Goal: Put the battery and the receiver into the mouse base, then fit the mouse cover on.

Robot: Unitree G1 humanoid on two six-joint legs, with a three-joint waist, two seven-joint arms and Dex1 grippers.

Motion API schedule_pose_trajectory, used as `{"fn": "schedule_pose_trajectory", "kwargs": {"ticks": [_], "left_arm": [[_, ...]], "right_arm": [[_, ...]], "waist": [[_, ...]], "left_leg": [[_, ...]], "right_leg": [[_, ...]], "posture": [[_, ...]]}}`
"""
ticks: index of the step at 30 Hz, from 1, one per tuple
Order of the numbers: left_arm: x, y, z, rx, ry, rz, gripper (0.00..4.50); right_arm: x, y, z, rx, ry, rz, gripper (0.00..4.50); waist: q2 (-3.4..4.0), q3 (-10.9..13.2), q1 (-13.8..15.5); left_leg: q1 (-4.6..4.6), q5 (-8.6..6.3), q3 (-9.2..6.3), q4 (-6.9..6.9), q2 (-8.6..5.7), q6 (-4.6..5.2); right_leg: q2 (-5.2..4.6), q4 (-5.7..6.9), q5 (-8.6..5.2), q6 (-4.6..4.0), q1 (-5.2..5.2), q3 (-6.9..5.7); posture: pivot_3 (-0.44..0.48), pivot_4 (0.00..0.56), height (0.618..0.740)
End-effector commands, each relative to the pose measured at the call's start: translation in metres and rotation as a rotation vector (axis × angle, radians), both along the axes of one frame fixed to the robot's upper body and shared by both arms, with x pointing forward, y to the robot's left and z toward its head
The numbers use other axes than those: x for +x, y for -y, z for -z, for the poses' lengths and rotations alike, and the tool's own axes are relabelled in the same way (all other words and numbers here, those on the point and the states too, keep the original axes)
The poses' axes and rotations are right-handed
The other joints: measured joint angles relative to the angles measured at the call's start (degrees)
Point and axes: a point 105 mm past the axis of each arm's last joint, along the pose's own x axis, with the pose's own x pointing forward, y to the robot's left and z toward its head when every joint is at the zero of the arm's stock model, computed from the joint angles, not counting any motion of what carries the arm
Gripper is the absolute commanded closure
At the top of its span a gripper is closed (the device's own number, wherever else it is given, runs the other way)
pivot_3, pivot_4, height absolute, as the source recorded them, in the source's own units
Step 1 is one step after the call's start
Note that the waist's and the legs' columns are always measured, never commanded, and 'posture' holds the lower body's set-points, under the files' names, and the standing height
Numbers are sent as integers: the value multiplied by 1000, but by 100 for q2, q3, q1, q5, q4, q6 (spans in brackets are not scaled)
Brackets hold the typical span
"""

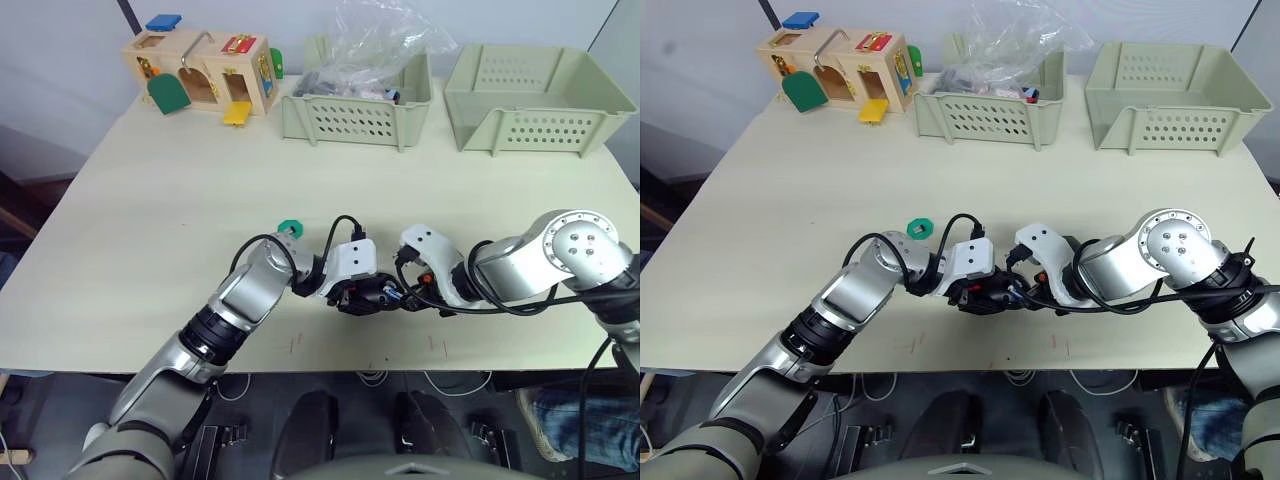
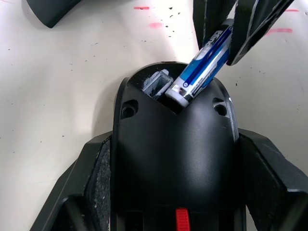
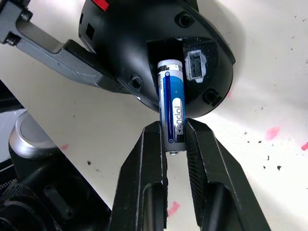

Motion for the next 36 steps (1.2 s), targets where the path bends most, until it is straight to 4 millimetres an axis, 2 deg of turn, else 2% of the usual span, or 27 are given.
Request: {"fn": "schedule_pose_trajectory", "kwargs": {"ticks": [1,9,10,12,14,15,20,23,24,27,30,33,34,36], "left_arm": [[-4,3,14,18,-27,-5,1576],[-6,5,14,15,-33,-4,1576],[-6,5,14,16,-34,-4,1576],[-6,5,15,18,-38,-7,1576],[-6,5,15,18,-41,-9,1576],[-6,5,15,17,-42,-9,1576],[-7,5,15,16,-44,-12,1576],[-8,4,15,16,-48,-13,1576],[-8,4,15,16,-49,-13,1576],[-8,5,15,16,-48,-10,1576],[-7,5,15,15,-47,-10,1576],[-6,4,15,19,-47,-8,1576],[-6,3,15,21,-47,-7,1576],[-5,2,15,27,-46,-5,1576]], "right_arm": [[1,-7,-7,23,9,-13,4468],[4,-10,-3,1,6,-29,4468],[4,-10,-2,0,6,-22,3428],[3,-11,-6,5,14,-47,2643],[4,-10,-9,12,31,-38,1610],[4,-7,-10,5,42,-39,1345],[1,2,-18,13,99,-25,1345],[-14,7,-24,35,181,-64,1345],[-15,10,-28,27,273,-72,1345],[-27,9,-33,112,402,-111,1345],[-31,12,-32,182,508,-90,1345],[-32,12,-40,320,652,-42,1345],[-35,11,-39,366,660,-56,1345],[-42,15,-25,400,635,-71,1345]], "waist": [[0,0,1],[0,0,0],[0,0,-1],[0,-1,-7],[0,0,-8],[0,0,-8],[0,0,7],[2,-1,26],[2,-1,45],[7,-5,89],[10,-7,116],[9,-7,105],[10,-8,107],[13,-10,113]], "left_leg": [[-1,0,-1,0,0,0],[-2,0,-2,0,0,0],[-1,0,-2,-1,1,0],[0,0,-4,-1,1,0],[0,0,-6,0,2,1],[0,0,-6,0,2,1],[-12,-2,-10,-1,-1,3],[-19,-5,-14,-10,-1,8],[-30,-5,-28,-10,-1,8],[-76,-4,-68,-6,-2,8],[-81,-4,-79,-6,-6,8],[-79,-4,-90,-1,-8,7],[-77,-4,-90,0,-10,7],[-75,-4,-89,1,-12,7]], "right_leg": [[0,0,0,0,0,-1],[-1,-2,0,0,0,-2],[-1,-2,0,0,0,-2],[-1,-2,0,0,1,-2],[-1,-2,0,0,1,-3],[-2,-2,0,0,1,-3],[-8,-15,0,0,-1,-9],[-7,-27,0,0,-2,-15],[-7,-36,0,1,-3,-28],[-6,-62,6,11,-19,-70],[-2,-71,18,31,-14,-81],[-1,-75,8,33,-5,-94],[-1,-74,-6,31,-4,-93],[3,-74,-8,32,-3,-93]], "posture": [[0,150,740],[0,150,740],[0,150,740],[0,150,740],[0,150,740],[0,150,740],[0,150,740],[0,150,740],[0,150,740],[0,150,740],[0,150,740],[0,150,740],[0,150,740],[0,150,740]]}}
